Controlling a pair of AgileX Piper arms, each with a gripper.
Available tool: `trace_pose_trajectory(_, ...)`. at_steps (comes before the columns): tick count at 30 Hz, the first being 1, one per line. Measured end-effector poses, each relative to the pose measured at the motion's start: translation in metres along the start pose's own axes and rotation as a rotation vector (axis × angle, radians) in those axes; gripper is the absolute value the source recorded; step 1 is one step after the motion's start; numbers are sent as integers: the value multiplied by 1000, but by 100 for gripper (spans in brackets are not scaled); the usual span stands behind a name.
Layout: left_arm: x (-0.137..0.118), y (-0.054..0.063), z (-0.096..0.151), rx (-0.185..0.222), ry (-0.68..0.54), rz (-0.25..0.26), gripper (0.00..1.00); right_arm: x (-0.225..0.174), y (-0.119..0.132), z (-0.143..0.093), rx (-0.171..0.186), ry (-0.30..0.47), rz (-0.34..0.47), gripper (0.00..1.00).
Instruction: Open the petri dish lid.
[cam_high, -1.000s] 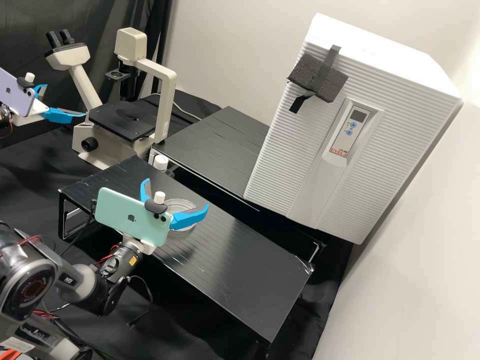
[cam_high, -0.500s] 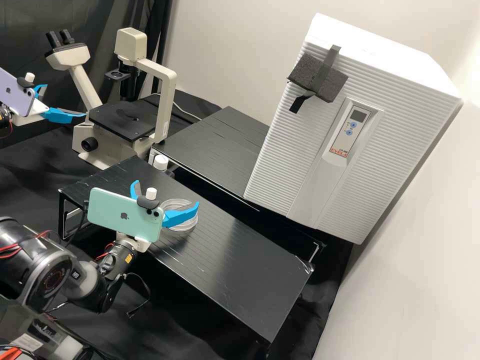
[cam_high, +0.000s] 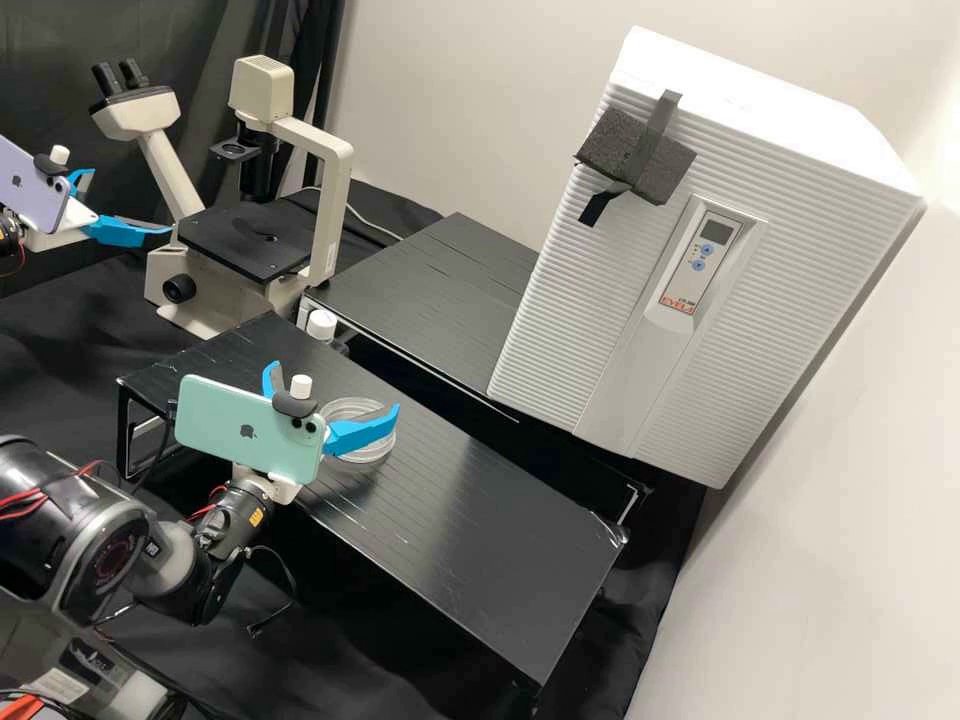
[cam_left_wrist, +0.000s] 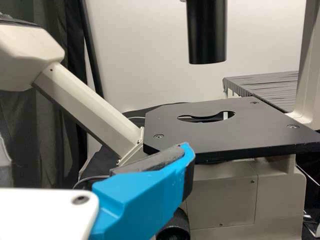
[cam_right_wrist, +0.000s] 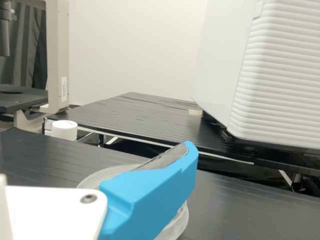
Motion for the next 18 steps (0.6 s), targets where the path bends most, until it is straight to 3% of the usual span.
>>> trace_pose_trajectory(18,0,0,0,0,0,0,100,2,-2,8,-6,-63,2,100)
